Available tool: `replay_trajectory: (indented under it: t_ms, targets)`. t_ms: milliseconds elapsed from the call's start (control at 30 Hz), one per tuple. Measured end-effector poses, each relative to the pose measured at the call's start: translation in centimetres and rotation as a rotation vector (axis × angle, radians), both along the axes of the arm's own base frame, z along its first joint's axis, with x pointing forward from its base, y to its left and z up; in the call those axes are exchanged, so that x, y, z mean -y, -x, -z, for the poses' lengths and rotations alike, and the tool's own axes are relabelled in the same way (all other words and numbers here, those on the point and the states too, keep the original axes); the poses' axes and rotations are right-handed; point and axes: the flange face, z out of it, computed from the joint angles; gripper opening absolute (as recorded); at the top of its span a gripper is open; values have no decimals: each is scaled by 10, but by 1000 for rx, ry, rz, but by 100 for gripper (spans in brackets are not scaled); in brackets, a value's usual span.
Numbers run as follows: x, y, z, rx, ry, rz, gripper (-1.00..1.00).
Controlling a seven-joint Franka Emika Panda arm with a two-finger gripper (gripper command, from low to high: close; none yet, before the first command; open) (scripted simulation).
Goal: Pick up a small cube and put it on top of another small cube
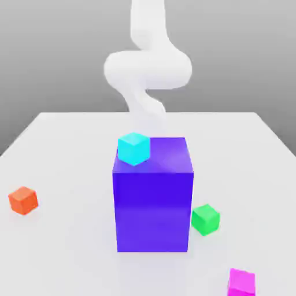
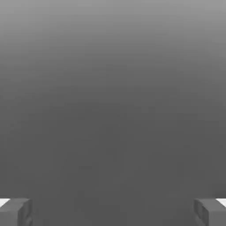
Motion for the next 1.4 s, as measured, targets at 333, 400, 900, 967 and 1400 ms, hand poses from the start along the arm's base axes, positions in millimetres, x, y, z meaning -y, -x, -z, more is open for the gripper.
replay_trajectory:
  t_ms: [333,400,900,967,1400]
  targets:
    - [-59,-103,149,-230,112,-396,0]
    - [-74,-115,182,-272,139,-472,0]
    - [-166,-125,441,-557,417,-1025,0]
    - [-172,-118,474,-592,465,-1096,0]
    - [-175,-114,538,-609,488,-1131,-100]
